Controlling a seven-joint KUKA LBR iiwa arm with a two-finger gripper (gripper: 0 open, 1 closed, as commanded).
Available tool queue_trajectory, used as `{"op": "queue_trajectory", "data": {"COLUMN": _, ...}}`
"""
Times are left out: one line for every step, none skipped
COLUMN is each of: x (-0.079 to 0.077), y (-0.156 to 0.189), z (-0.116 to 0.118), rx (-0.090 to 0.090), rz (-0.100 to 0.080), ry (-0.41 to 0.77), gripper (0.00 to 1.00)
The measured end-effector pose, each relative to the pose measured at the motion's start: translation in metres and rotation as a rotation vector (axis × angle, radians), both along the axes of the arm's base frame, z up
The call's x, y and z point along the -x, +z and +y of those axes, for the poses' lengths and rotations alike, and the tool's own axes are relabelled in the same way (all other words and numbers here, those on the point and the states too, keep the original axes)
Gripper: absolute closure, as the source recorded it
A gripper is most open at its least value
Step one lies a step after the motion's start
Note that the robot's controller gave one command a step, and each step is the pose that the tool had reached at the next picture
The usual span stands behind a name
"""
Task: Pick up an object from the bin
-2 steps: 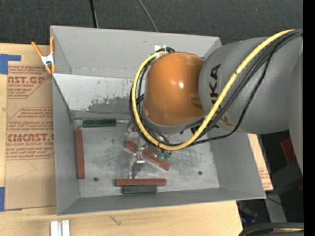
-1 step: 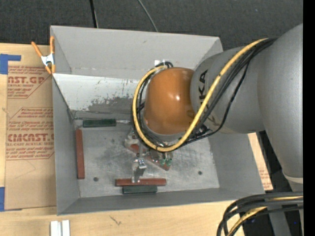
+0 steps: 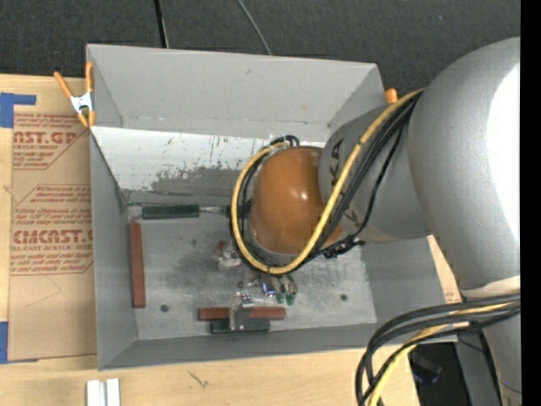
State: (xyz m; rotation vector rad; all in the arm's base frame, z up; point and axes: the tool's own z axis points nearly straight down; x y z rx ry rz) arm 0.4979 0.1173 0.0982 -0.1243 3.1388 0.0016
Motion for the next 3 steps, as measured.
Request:
{"op": "queue_trajectory", "data": {"x": 0.009, "y": -0.022, "z": 0.014, "rx": -0.003, "rz": -0.010, "ry": -0.043, "gripper": 1.00}}
{"op": "queue_trajectory", "data": {"x": 0.009, "y": -0.022, "z": 0.014, "rx": -0.003, "rz": -0.010, "ry": -0.043, "gripper": 1.00}}
{"op": "queue_trajectory", "data": {"x": -0.002, "y": 0.170, "z": 0.003, "rx": -0.001, "rz": -0.009, "ry": -0.037, "gripper": 1.00}}
